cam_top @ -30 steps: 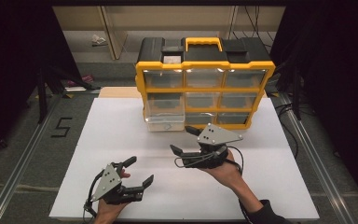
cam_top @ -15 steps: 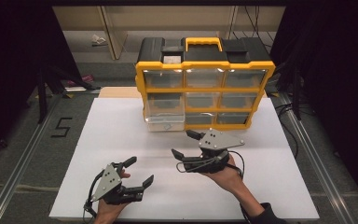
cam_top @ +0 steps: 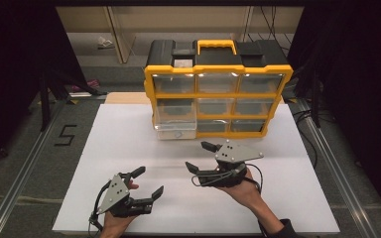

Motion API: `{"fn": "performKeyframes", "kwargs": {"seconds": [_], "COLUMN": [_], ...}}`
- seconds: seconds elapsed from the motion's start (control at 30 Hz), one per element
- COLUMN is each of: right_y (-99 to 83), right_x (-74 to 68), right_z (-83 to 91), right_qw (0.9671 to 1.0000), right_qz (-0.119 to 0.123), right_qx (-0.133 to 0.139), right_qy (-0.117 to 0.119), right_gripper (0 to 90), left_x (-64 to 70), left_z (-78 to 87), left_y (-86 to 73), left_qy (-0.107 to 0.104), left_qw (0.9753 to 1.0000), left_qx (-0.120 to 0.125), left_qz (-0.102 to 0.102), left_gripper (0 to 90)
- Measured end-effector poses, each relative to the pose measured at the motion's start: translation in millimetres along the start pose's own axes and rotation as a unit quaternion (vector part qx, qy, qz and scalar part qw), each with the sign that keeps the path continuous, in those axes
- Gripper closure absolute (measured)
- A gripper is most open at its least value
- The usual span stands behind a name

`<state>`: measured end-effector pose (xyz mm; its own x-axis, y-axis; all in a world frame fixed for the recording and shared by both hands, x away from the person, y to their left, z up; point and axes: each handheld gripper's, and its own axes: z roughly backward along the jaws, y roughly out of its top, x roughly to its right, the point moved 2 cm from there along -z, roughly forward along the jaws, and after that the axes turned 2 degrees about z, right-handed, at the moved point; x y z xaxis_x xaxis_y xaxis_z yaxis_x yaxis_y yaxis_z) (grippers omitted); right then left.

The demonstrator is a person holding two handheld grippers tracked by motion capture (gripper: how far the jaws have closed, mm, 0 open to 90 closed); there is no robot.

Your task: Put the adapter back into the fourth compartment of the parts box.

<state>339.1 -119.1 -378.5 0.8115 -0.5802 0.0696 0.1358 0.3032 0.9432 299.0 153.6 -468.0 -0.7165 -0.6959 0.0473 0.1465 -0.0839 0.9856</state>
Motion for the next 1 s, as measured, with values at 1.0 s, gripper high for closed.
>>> {"fn": "performKeyframes", "kwargs": {"seconds": [1.0], "right_y": [-24.7], "right_x": [9.1], "right_z": [19.4], "right_qw": [0.9993], "right_qz": [-0.031], "right_qx": [0.014], "right_qy": [-0.018], "right_gripper": [21.2], "left_x": [1.1], "left_z": [-2.2], "left_y": [-1.2], "left_qy": [-0.012], "left_qw": [0.9999], "left_qx": [-0.012], "left_qz": [0.0], "left_gripper": [15.5]}}
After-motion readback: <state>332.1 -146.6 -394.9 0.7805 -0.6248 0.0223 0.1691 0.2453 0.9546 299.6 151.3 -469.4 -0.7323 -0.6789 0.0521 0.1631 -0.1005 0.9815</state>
